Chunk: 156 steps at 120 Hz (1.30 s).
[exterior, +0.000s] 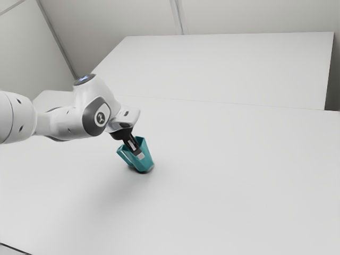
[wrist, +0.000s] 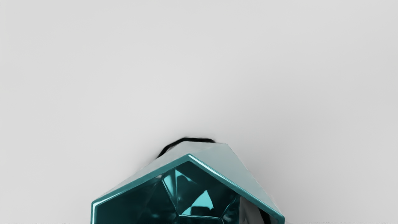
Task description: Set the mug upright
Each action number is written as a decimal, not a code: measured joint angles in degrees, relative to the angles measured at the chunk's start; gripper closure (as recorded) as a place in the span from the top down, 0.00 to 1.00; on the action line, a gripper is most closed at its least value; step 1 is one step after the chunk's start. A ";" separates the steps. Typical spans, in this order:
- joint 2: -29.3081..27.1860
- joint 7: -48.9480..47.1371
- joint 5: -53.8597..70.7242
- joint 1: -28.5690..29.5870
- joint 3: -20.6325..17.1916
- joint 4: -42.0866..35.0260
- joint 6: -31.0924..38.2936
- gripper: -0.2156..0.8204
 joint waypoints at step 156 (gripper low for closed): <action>-5.44 -13.84 8.58 5.08 -1.81 11.05 -10.92 0.77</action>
